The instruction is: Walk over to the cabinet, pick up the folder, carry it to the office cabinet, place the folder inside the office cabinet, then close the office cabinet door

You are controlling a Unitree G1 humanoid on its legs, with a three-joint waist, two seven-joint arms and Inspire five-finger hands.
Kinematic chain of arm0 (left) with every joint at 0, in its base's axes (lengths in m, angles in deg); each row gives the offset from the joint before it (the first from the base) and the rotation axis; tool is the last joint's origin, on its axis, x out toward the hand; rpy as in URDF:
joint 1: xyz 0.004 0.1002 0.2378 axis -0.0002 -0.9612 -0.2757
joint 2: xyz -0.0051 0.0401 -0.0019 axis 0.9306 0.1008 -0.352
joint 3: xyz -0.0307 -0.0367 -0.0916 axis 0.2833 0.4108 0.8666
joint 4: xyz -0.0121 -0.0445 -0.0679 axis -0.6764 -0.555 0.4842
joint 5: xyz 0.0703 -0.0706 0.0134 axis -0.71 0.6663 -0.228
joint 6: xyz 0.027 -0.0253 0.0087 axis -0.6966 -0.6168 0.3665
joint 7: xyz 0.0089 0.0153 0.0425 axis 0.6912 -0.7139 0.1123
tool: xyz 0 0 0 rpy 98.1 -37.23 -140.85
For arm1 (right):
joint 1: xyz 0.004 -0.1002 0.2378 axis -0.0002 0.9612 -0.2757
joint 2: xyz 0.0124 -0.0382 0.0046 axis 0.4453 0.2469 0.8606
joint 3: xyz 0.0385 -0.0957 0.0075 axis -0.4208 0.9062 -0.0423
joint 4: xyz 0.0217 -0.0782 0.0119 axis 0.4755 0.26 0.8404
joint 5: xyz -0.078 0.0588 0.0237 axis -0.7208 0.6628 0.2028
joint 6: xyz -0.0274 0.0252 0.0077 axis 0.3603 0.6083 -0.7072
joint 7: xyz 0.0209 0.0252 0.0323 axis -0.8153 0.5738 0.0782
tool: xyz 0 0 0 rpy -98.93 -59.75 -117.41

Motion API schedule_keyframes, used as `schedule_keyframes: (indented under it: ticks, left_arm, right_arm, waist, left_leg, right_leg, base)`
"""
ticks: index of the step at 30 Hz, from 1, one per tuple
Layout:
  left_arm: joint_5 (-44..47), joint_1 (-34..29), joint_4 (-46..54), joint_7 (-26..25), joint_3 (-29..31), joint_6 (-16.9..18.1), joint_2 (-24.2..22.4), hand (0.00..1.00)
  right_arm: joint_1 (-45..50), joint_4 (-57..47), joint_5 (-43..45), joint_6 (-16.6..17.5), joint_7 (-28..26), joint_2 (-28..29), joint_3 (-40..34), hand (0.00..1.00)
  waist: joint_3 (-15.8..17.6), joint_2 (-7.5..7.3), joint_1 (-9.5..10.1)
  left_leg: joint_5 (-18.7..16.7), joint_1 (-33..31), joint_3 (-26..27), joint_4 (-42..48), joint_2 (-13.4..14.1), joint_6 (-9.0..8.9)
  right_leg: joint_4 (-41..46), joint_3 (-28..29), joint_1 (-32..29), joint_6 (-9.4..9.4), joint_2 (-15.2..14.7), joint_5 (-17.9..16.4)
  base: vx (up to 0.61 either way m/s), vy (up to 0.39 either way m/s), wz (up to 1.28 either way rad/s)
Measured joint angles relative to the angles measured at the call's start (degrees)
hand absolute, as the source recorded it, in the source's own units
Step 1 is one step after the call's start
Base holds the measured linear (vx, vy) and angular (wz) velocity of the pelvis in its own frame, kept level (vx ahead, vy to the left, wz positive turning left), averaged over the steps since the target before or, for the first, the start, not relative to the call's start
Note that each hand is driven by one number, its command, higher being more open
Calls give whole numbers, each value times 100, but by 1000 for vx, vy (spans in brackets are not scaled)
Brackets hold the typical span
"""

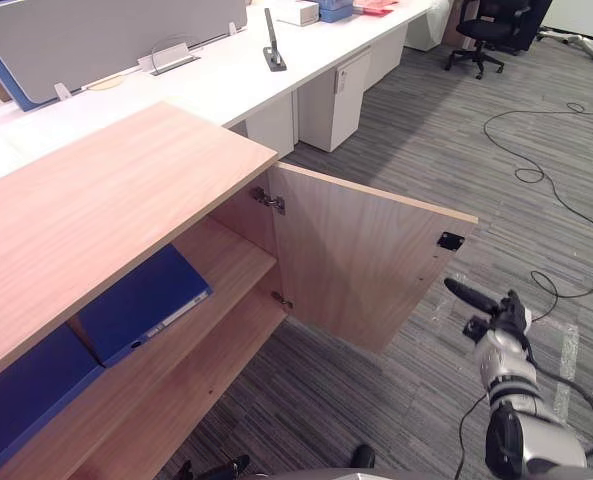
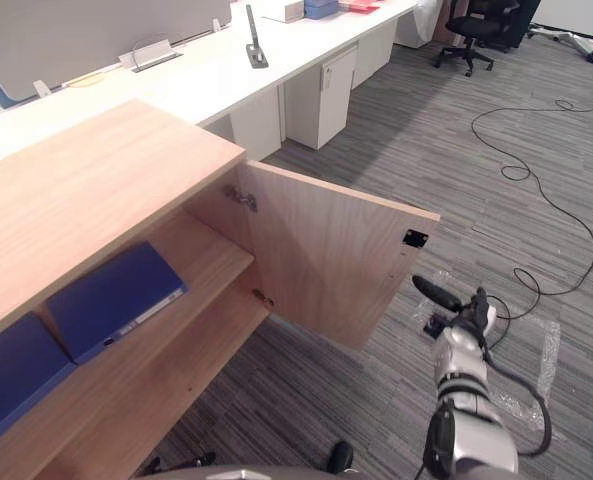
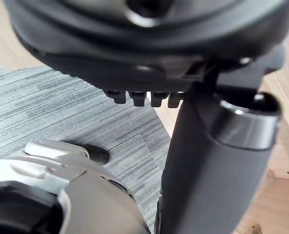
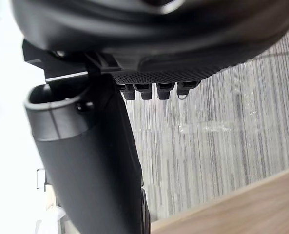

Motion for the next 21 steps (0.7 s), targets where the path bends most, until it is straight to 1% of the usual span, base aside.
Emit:
schedule_keyframes:
  ticks: [2, 6, 12, 16, 19, 21]
  left_arm:
    - [15, -34, 0, 4, -88, 4, 59, 100]
    - [21, -33, 1, 5, -92, 20, 70, 100]
    - [19, -32, 47, 113, -165, 75, 98, 100]
    - [11, -26, 111, 124, -352, 138, 133, 100]
    - [8, -21, 122, 138, -407, 148, 131, 100]
    - [7, -15, 126, 139, -408, 159, 131, 100]
  right_arm:
    - [-296, 412, 171, 6, -69, -294, 277, 100]
    - [-451, 769, 259, 7, -296, -607, 826, 100]
    - [-760, 907, 269, 10, -824, -646, 1466, 100]
    - [-848, 916, 251, 10, -1092, -637, 1994, 100]
    - [-928, 925, 236, 10, -1275, -611, 2406, 100]
    - [-960, 923, 170, 10, -1400, -593, 2724, 100]
  waist:
    - [58, -30, 21]
    - [105, -45, -18]
    - [273, -22, -37]
    - [341, 34, -15]
    - [365, 84, -13]
    - [370, 91, 2]
  left_leg:
    - [15, -14, -46, -1, -31, 24]
    - [40, -43, -101, -4, -76, 61]
    - [72, -50, -201, -1, -90, 76]
    - [91, -58, -455, -50, -89, 42]
    - [101, -105, -605, -54, -69, 26]
    - [118, -141, -636, -56, -39, 0]
  right_leg:
    - [2, -36, 10, 11, -29, 15]
    - [3, -74, 29, 21, -73, 38]
    - [-1, -78, 31, -2, -74, 67]
    - [0, -103, 21, 2, -21, 44]
    - [2, -143, -4, -30, 6, 23]
    - [16, -167, -27, -57, 32, 13]
  base:
    - [-16, 42, 9]
    - [-47, 33, 6]
    - [-74, 11, 0]
    - [-41, -5, 1]
    - [-18, 1, 5]
    - [-1, 5, 7]
